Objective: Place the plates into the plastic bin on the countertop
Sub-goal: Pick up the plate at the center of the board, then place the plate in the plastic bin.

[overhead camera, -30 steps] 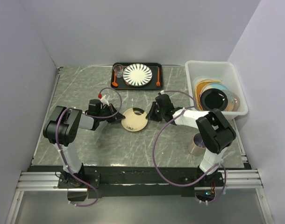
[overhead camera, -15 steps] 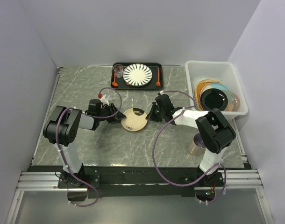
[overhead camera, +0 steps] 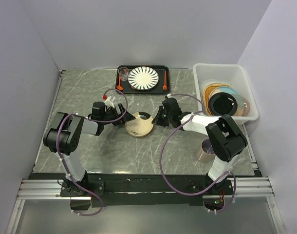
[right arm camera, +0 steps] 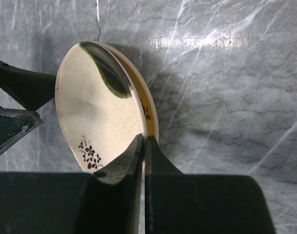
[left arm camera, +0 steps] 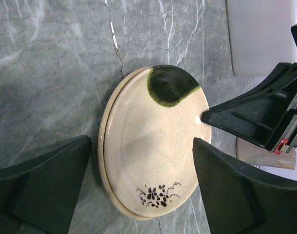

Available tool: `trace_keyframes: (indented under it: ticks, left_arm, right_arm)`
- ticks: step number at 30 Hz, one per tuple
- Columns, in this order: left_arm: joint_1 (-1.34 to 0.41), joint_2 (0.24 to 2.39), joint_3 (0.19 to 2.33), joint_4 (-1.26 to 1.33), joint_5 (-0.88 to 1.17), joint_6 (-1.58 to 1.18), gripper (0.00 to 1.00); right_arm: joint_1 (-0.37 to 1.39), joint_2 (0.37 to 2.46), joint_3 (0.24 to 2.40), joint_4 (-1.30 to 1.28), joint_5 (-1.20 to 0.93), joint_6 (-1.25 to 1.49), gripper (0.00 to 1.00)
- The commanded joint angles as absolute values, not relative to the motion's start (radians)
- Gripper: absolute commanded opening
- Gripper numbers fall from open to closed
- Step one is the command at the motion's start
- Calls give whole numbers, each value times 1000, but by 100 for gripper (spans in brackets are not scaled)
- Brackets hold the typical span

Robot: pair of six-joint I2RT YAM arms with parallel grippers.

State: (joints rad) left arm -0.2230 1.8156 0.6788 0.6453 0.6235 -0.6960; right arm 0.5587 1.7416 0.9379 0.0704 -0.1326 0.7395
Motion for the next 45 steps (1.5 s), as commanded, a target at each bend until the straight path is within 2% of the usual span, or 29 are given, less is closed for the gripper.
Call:
trace_keyframes:
  ticks: [1, 10, 23, 34, 45]
  left_arm:
    - [-219, 1803, 647, 546, 523, -652, 95]
    - [-219, 1746, 630, 525, 486, -650, 99]
    - [-219, 1605, 569, 546, 457, -670, 99]
    - [-218, 1450, 506, 589, 439, -690, 99]
    - [-216, 1483, 514, 624, 486, -712, 99]
  right_arm:
    - [565, 1677, 931, 106, -132, 749, 0]
    - [565, 1632, 916, 124, -143, 755, 0]
    - [538, 1551, 916, 87, -130, 747, 0]
    - [367, 1427, 868, 28, -143, 704, 0]
    - [163, 1241, 839, -63, -140, 637, 0]
